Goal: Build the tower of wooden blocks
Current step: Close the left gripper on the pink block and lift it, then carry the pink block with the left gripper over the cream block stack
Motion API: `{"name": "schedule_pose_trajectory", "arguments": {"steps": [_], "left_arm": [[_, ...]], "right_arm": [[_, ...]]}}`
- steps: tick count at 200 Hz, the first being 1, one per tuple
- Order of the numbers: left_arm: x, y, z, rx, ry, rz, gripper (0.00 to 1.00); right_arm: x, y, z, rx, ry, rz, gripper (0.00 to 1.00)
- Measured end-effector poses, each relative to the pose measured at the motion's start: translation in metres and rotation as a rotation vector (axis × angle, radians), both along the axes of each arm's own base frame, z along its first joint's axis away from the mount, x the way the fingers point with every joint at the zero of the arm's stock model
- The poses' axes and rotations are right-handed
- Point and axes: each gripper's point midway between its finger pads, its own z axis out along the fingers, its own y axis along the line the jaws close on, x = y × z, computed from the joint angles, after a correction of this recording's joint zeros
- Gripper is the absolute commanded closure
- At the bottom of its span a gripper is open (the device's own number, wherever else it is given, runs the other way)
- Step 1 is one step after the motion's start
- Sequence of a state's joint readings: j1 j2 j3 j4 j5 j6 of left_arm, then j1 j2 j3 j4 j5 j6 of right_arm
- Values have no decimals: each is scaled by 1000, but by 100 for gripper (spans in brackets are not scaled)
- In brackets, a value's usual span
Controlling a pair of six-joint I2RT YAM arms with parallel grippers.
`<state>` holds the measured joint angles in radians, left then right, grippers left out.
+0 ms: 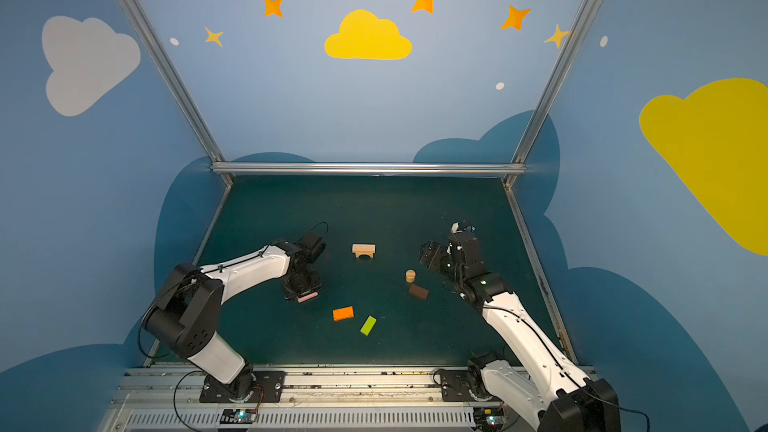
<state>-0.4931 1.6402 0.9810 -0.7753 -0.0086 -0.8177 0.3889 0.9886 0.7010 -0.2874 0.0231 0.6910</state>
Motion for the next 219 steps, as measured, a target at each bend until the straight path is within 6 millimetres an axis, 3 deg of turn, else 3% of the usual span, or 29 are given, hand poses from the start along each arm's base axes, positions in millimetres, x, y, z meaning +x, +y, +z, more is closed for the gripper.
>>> {"name": "schedule_pose_trajectory", "arguments": {"steps": [36,86,118,159,219], "left_arm": [[21,-12,26,-29,-51,-37,64],[65,-42,92,-103,-180,-141,65],[92,-67,119,-124,-217,-231,66],[116,-106,125,-112,-207,-358,67],[135,-149,108,-73,-144,-497,67]], "right_arm": [[0,-1,0,2,2,-1,12],[1,-2,-1,2,3,-4,12],[2,-4,-1,-1,2,-2,12],[1,-6,-3,-6,7,-4,12],[0,-14,1,-2,-10,-24,12]]}}
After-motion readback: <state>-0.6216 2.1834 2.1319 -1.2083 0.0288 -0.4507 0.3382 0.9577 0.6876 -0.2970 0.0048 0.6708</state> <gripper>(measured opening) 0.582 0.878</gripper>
